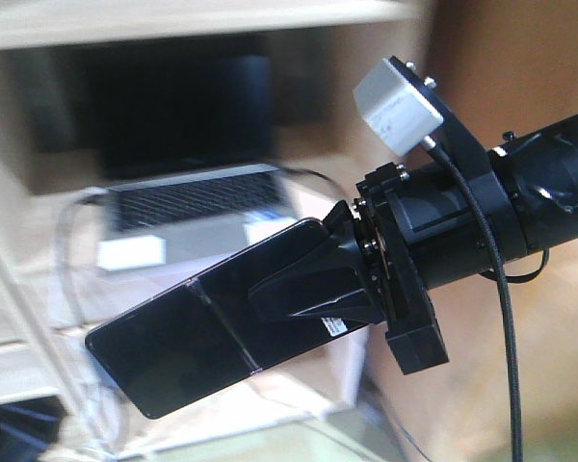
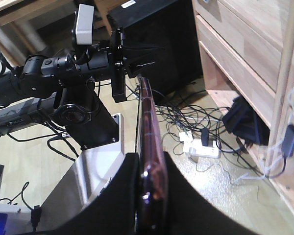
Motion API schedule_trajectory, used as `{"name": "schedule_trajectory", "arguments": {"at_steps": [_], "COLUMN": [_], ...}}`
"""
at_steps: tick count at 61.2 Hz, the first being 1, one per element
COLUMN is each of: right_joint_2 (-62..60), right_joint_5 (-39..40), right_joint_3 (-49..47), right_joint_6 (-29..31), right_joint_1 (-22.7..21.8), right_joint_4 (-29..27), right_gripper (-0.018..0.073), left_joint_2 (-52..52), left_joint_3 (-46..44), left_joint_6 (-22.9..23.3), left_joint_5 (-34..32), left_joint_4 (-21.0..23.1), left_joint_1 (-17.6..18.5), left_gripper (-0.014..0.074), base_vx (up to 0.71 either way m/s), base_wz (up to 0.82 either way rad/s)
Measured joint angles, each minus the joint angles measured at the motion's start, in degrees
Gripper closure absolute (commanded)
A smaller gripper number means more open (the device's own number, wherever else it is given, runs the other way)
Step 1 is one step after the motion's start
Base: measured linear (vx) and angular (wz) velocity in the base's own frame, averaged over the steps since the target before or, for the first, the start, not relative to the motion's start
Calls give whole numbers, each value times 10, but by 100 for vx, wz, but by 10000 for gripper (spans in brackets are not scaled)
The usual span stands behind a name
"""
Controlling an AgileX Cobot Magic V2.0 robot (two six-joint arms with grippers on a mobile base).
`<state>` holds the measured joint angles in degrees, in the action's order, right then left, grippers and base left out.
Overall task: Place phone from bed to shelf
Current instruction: 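Carry the phone in the right gripper toward the wooden shelf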
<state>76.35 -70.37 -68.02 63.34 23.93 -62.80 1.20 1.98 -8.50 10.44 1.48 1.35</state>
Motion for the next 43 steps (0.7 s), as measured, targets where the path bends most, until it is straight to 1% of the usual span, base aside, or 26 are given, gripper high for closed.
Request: {"name": "schedule_trajectory", "arguments": {"at_steps": [20, 43], "right_joint_2": [0, 0], "right_joint_5": [0, 0], "right_joint_3": [0, 0], "right_joint_6": [0, 0], "right_joint_1": [0, 0], "right_joint_4": [0, 0], "right_gripper": [561, 561], "left_joint_2": [0, 0], "left_joint_3": [0, 0], "left_joint_6": [0, 0], "left_joint_5": [0, 0], "left_joint_4": [0, 0], "left_joint_1": [0, 0], "left_gripper": [595, 595], "base_vx": [19, 14], "base_wz": [30, 13]}}
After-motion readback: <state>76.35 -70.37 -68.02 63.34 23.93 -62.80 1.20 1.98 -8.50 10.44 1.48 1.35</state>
